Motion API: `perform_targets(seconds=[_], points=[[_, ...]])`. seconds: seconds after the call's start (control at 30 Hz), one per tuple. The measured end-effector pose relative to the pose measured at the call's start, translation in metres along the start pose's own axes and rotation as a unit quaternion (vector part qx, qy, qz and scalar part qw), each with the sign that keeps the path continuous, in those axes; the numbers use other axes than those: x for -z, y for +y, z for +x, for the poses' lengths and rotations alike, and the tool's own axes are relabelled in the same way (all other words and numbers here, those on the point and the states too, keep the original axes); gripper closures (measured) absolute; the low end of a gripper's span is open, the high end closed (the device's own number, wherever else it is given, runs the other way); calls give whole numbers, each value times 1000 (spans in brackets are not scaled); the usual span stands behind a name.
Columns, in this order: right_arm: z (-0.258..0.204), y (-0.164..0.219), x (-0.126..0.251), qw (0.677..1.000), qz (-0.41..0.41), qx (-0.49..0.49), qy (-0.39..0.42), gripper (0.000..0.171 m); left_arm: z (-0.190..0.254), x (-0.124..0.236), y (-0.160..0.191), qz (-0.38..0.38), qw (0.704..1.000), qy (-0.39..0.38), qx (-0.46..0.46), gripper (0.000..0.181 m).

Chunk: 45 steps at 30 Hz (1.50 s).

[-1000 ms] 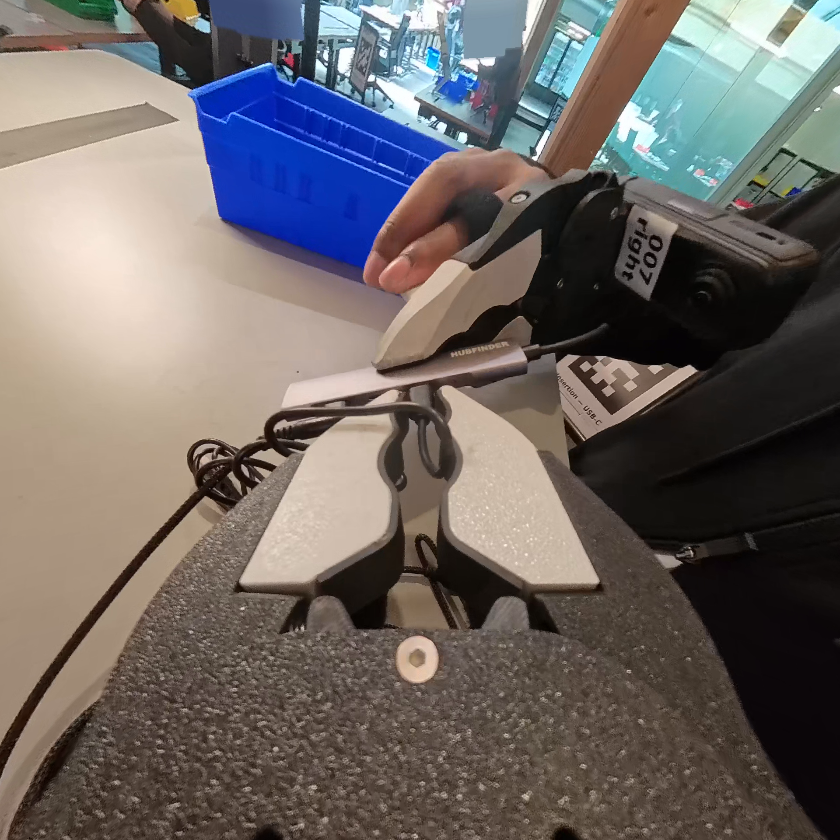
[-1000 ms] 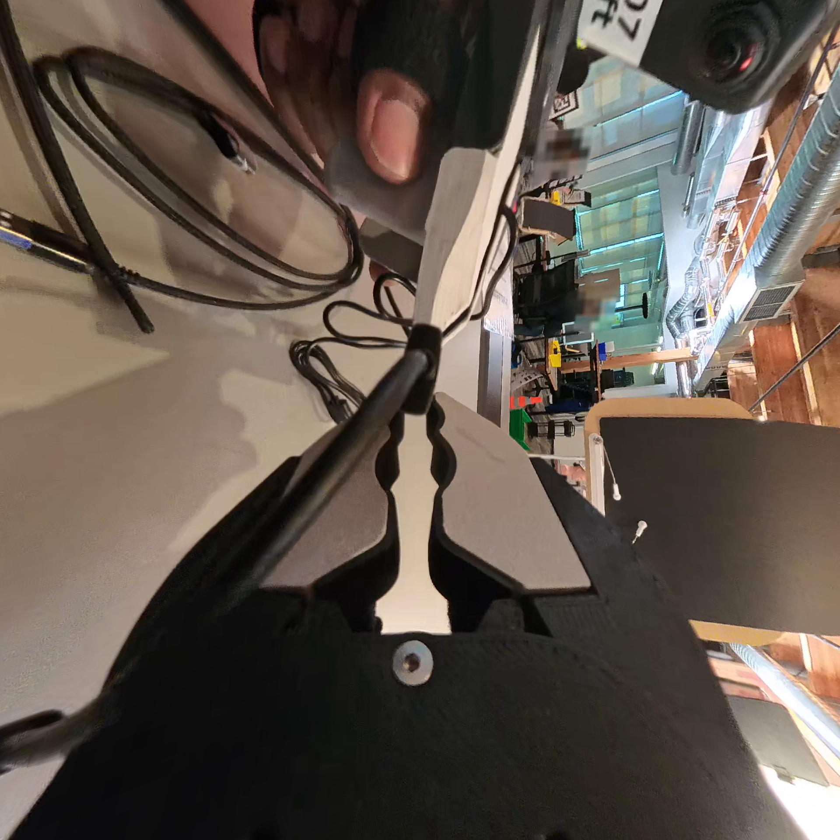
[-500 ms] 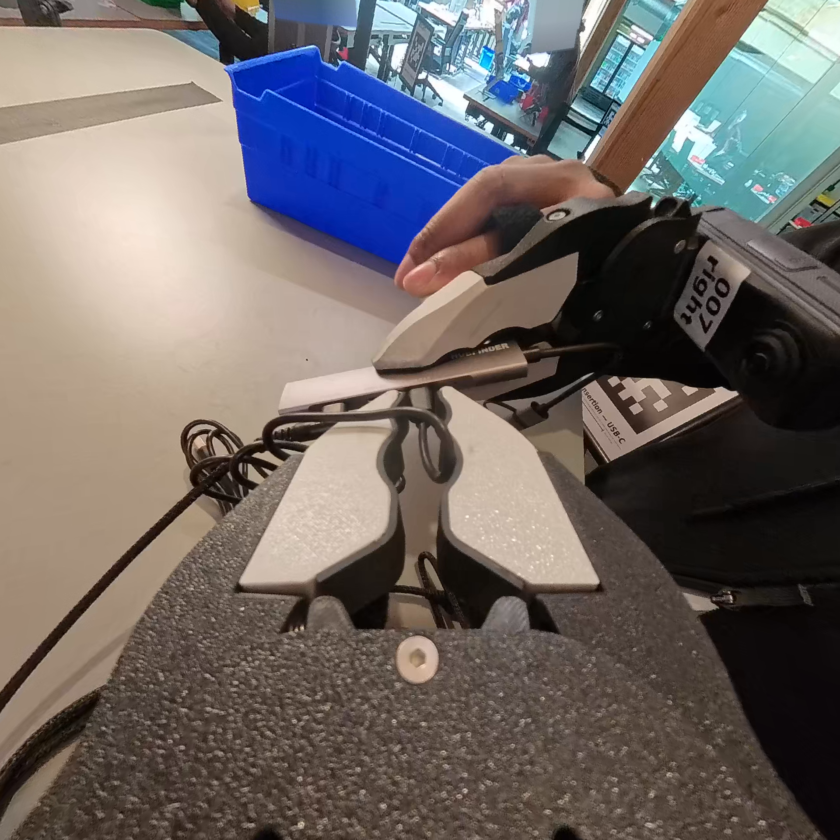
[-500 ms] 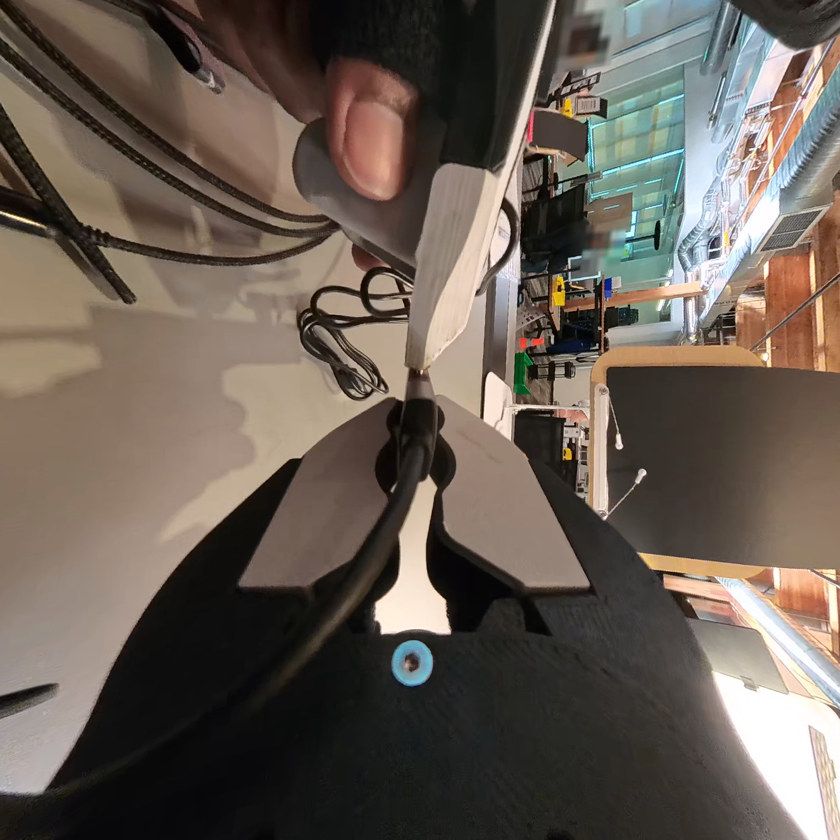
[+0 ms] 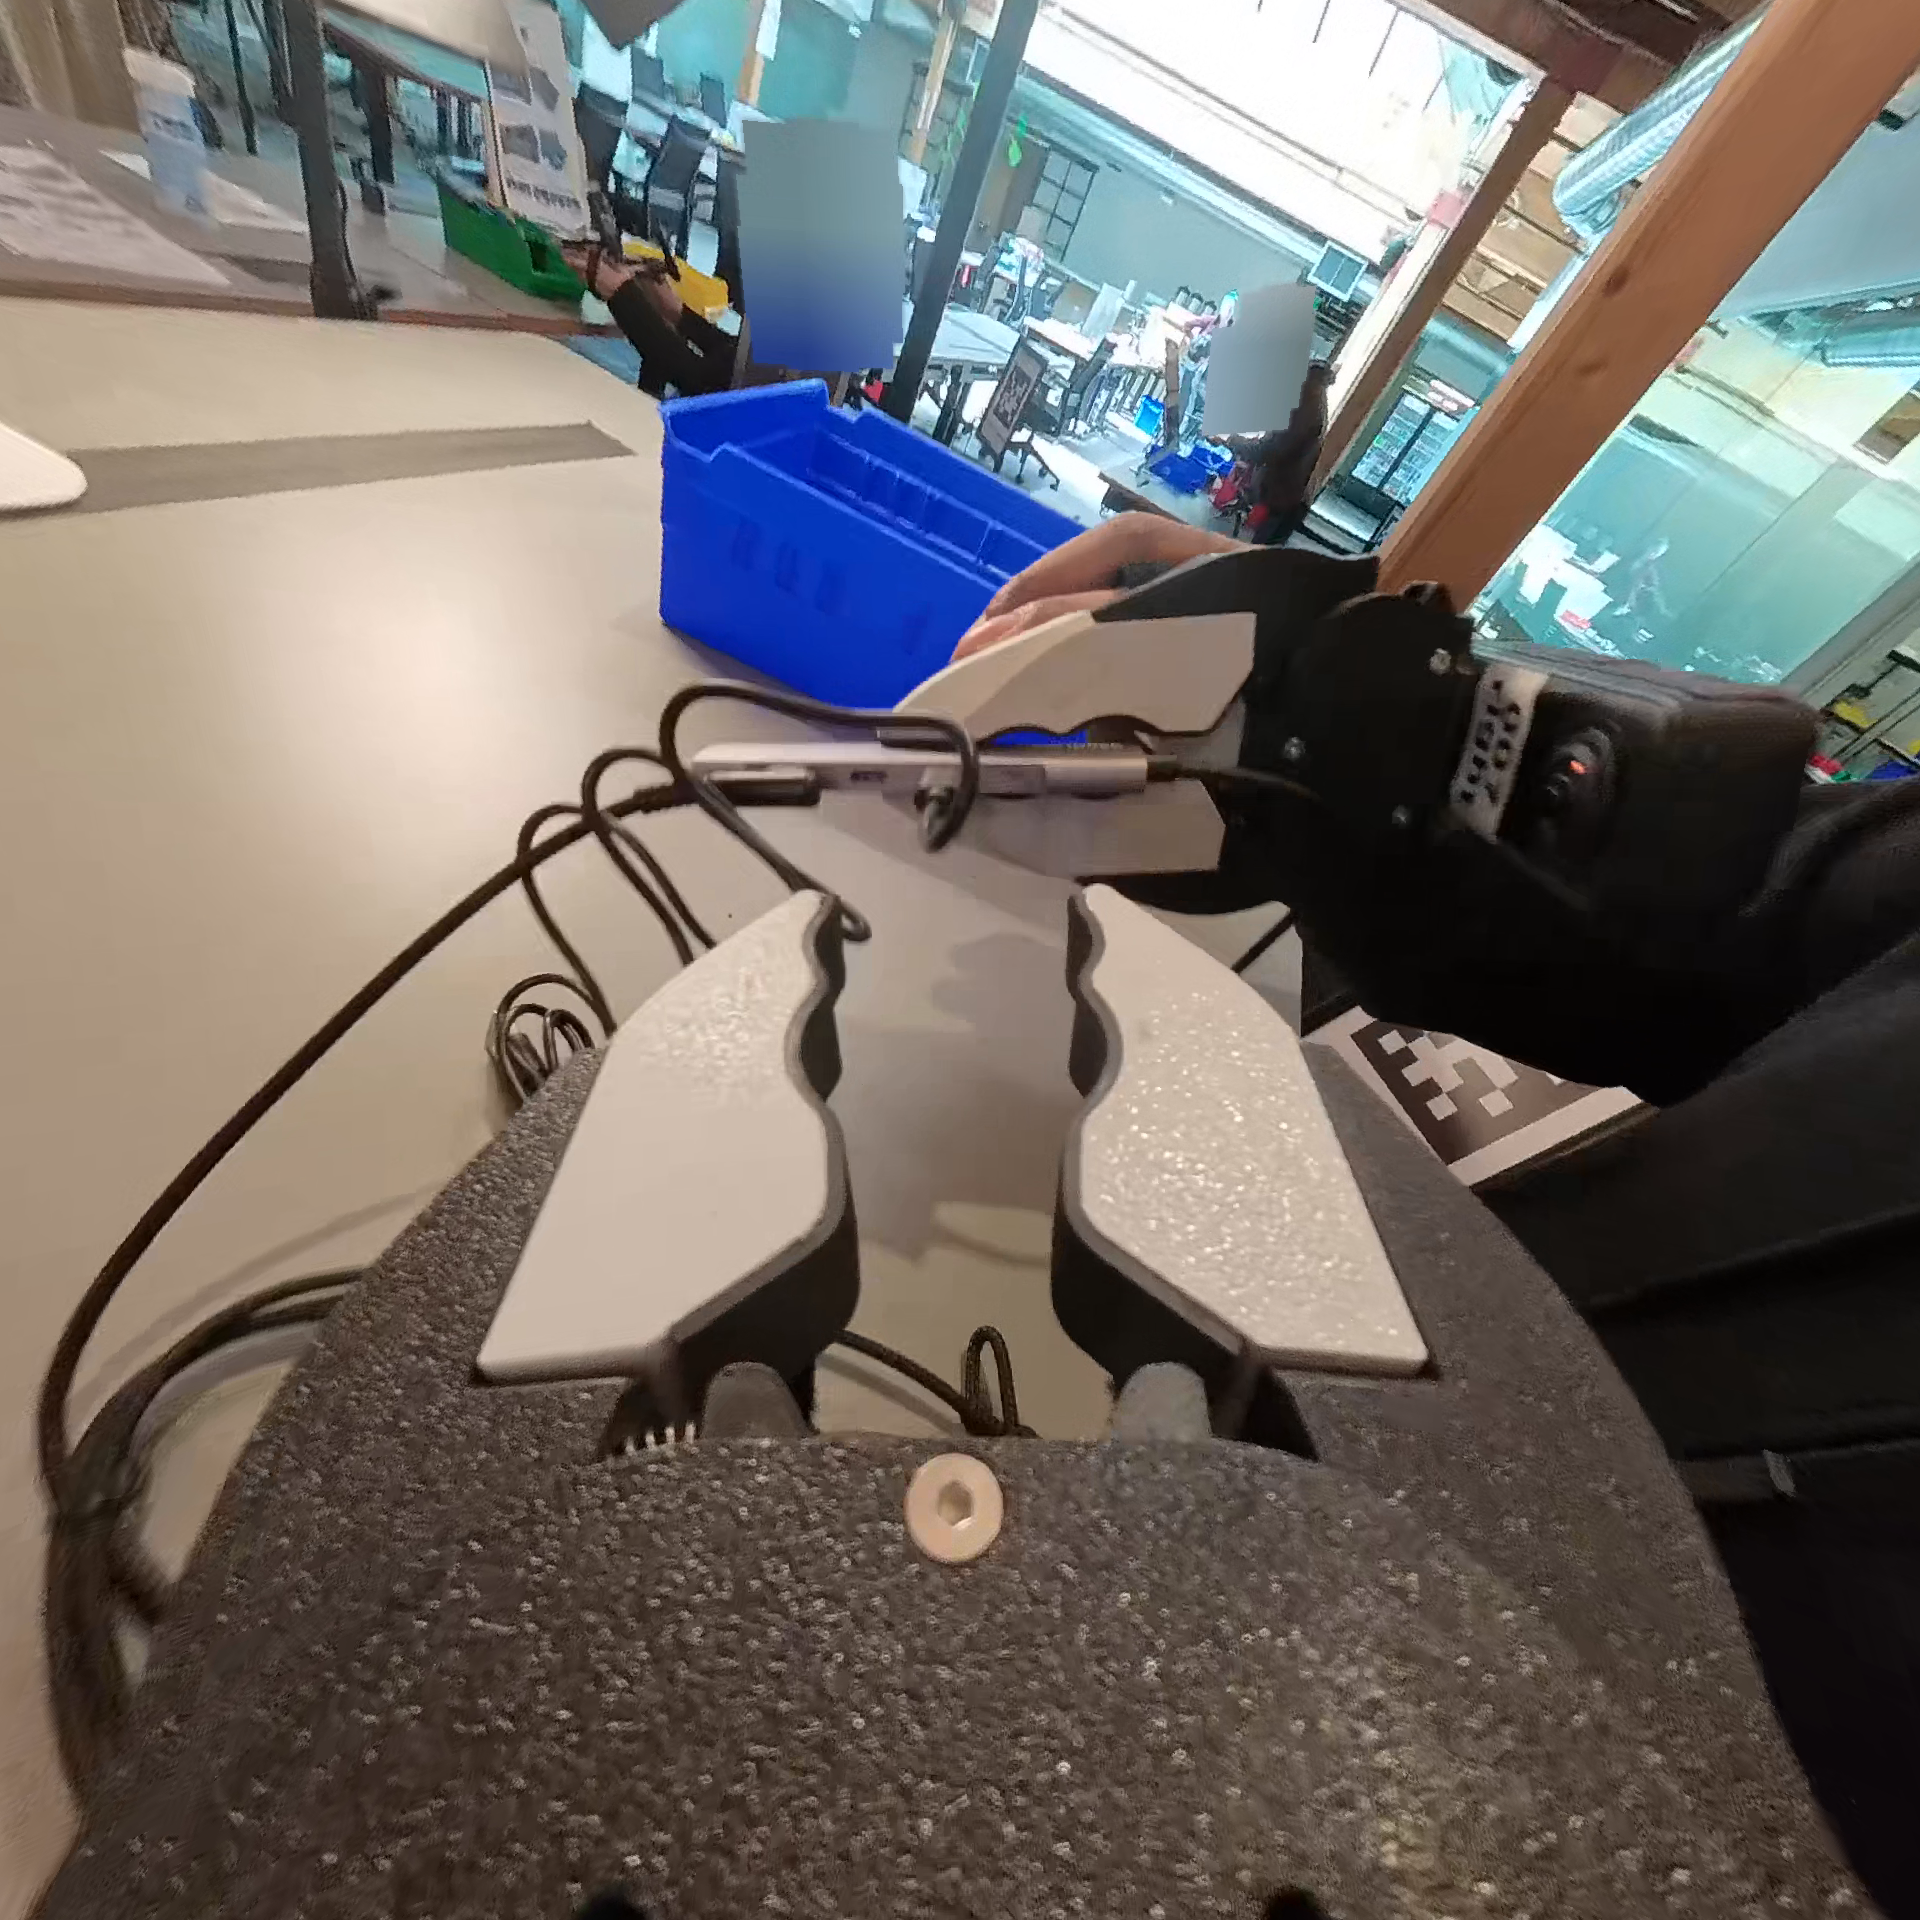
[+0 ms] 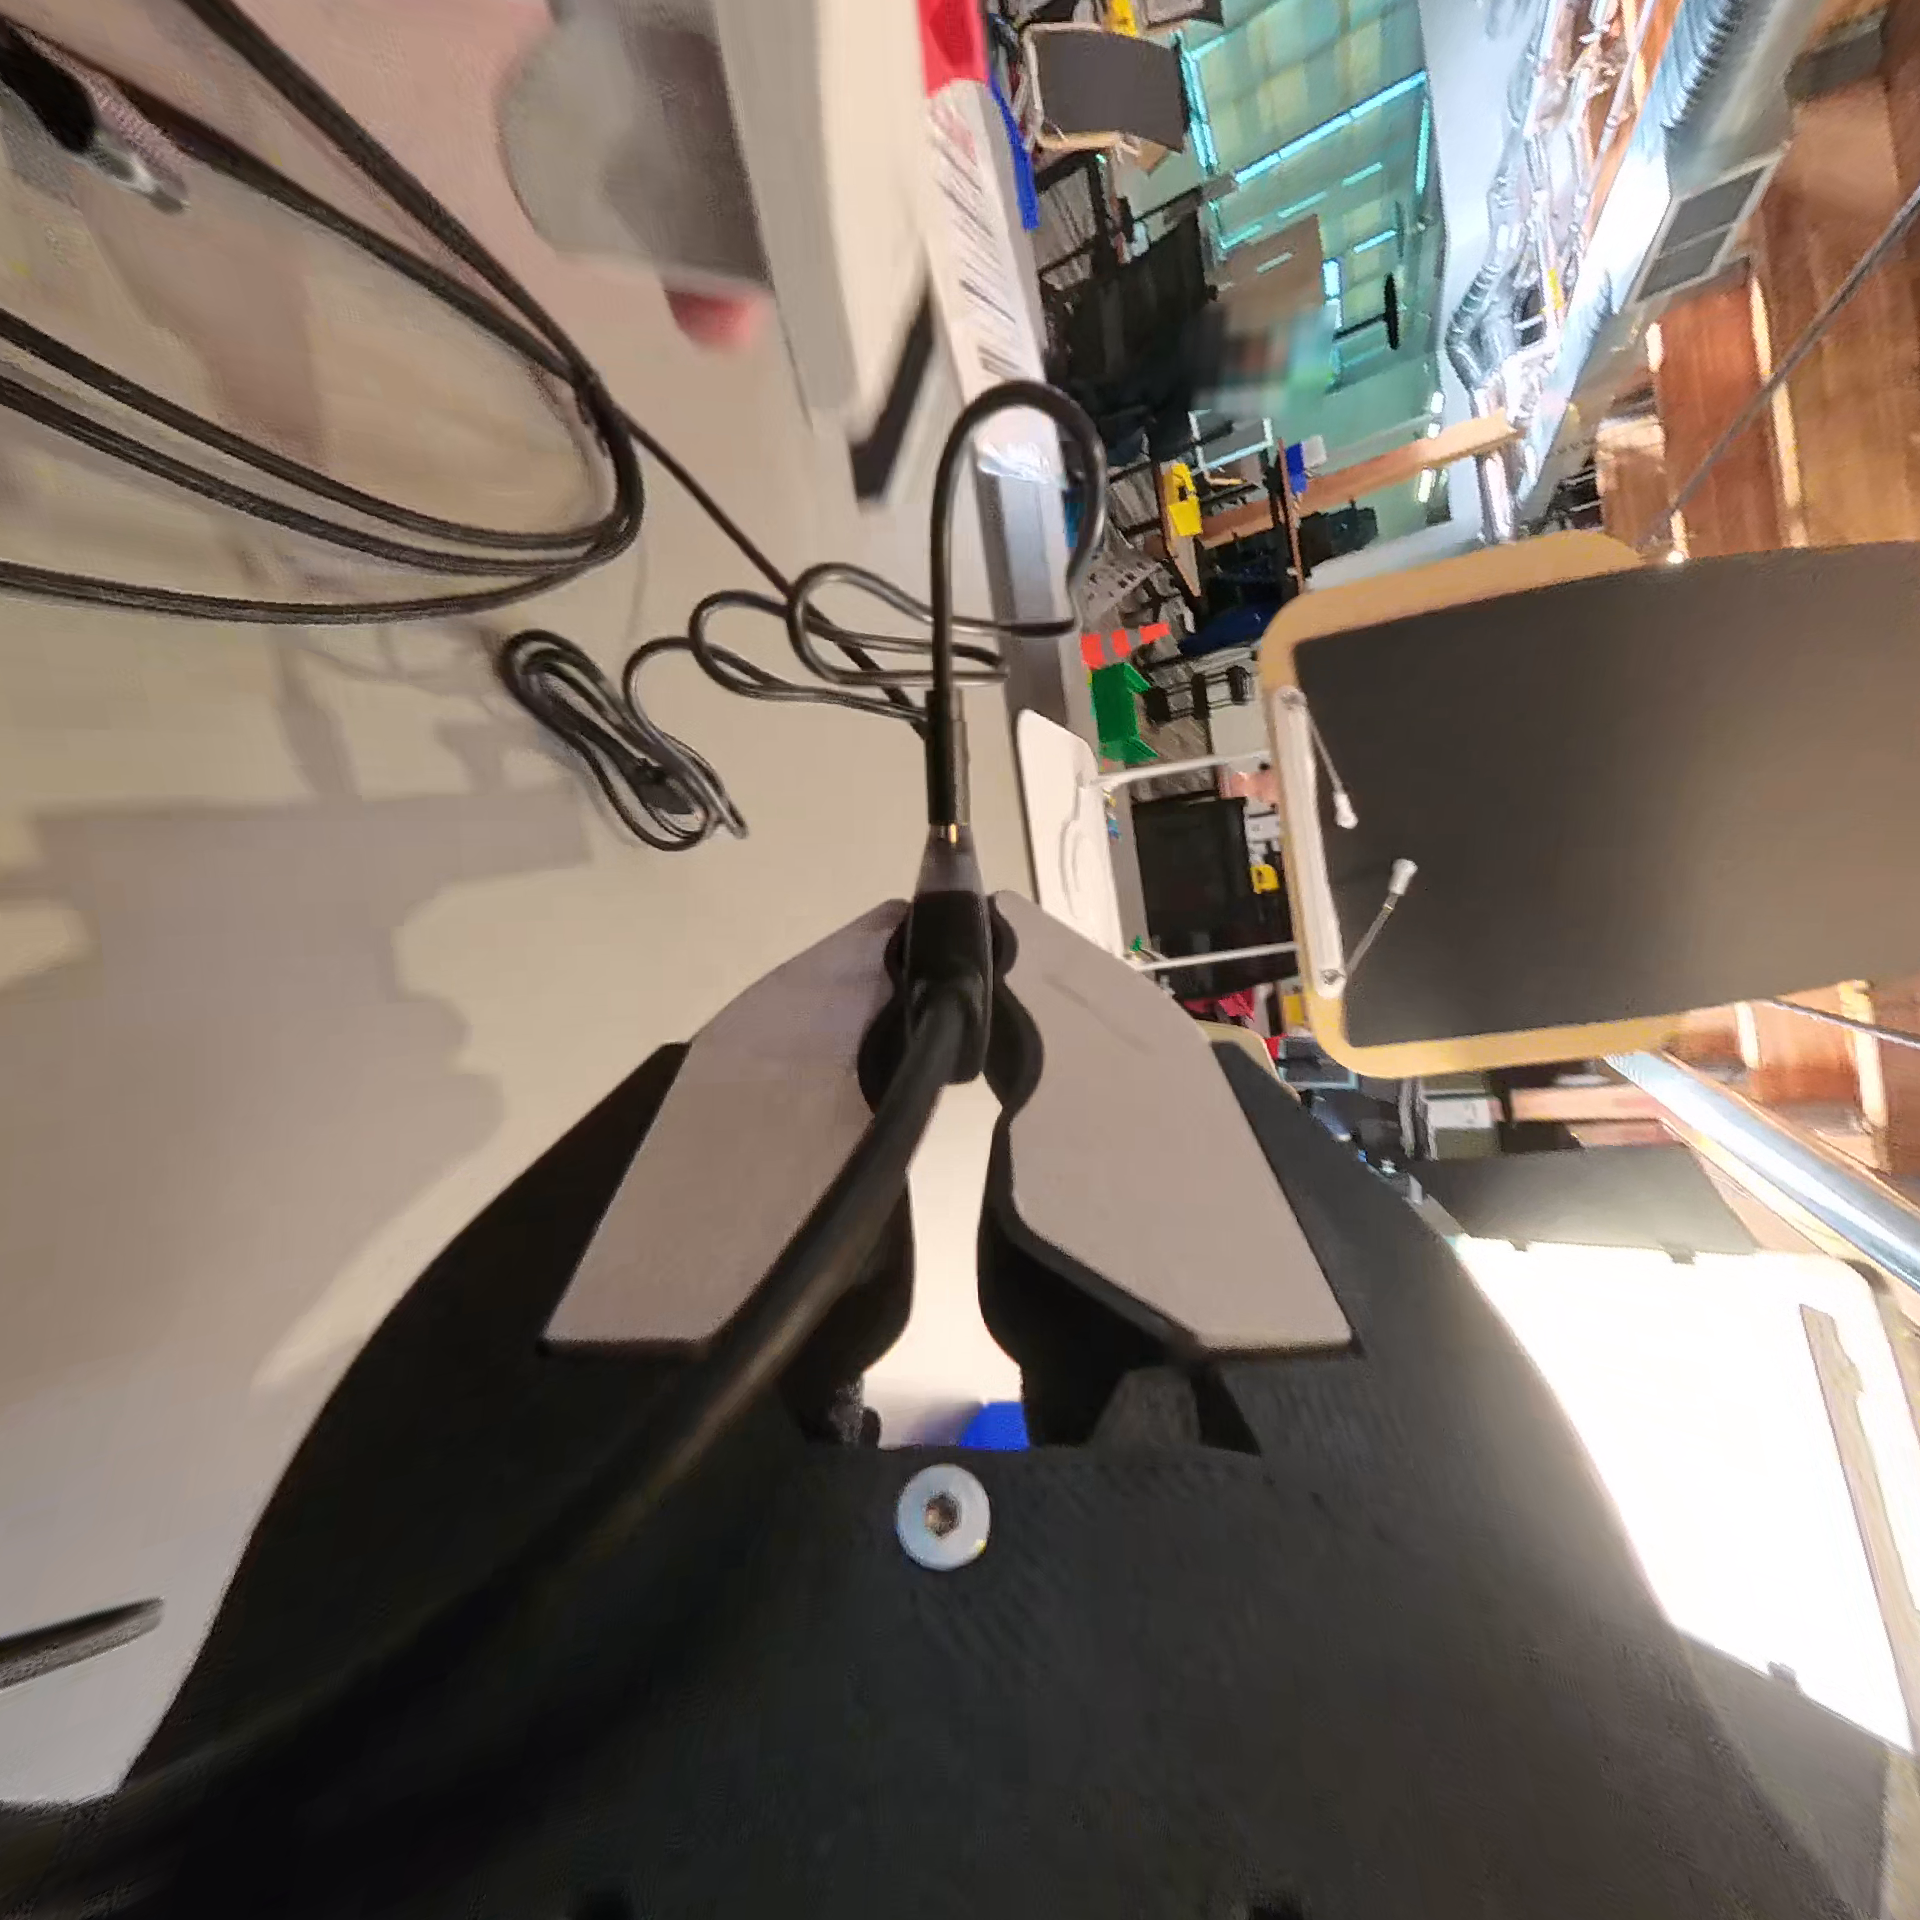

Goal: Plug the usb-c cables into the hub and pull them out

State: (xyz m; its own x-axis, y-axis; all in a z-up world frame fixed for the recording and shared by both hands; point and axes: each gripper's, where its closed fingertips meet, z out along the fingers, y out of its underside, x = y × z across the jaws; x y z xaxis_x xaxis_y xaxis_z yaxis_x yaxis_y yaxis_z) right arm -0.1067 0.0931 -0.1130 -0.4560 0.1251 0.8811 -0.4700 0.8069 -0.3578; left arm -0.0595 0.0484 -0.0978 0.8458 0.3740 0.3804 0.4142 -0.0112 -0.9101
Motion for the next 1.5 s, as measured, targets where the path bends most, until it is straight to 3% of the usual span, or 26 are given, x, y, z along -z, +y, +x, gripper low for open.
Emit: perform_targets(seconds=[0.2, 0.43, 0.73, 0.87, 0.97, 1.3, 1.5], points=[[64, 11, 29, 997, -14, 9, 72, 163, 21, 35, -29, 73, 995, 3, -69, 140], [172, 23, 86, 987, -23, 15, 161, 162, 0, 51, -30, 120, 990, -39, -68, 145], [304, 75, 183, 957, -70, 30, 280, 163, -28, 14, 11, 79, 994, -64, -46, 148], [340, 107, 221, 947, -97, 22, 304, 163, -32, -10, 26, 64, 996, -56, -30, 148], [335, 136, 227, 952, -120, 15, 280, 163, -29, -26, 32, 54, 998, -31, 1, 148], [241, 215, 204, 974, -139, -56, 171, 163, -41, -47, 35, 29, 998, -48, 39, 149], [171, 248, 224, 971, -178, -102, 120, 162, -46, -49, 38, 18, 996, -75, 42, 149]])
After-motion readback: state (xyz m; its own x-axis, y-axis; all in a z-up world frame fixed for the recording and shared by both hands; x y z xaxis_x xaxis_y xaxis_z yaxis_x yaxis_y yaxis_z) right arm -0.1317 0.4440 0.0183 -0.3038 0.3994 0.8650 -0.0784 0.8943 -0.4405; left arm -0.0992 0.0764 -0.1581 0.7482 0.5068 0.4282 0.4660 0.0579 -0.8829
